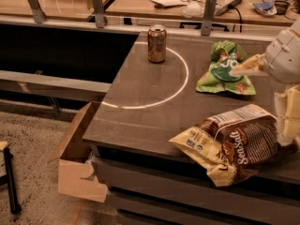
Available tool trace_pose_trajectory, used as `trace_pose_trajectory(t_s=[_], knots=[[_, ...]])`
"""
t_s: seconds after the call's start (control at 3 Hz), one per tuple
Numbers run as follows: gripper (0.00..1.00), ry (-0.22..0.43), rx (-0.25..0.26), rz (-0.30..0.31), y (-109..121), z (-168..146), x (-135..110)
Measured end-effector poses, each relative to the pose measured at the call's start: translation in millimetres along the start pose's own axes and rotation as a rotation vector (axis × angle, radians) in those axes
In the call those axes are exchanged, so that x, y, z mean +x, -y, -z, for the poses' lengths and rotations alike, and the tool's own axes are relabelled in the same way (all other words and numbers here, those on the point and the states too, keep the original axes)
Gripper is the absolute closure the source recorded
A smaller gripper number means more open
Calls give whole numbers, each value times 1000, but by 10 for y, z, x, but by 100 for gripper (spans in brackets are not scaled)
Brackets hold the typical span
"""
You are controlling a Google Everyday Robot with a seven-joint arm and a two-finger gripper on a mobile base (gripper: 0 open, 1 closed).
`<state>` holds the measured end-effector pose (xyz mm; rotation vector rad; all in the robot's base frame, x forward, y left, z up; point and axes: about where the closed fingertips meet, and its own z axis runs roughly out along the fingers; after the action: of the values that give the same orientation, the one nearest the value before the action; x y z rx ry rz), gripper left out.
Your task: Pick brown chip bag
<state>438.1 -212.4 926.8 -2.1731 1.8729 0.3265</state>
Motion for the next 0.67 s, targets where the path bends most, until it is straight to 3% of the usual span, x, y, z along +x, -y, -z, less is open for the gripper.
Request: trace_pose_trajectory(t_s=[0.33,0.67], knots=[[0,-63,-73,44,-442,-195,-64],[0,-102,-106,40,-712,-327,-65]])
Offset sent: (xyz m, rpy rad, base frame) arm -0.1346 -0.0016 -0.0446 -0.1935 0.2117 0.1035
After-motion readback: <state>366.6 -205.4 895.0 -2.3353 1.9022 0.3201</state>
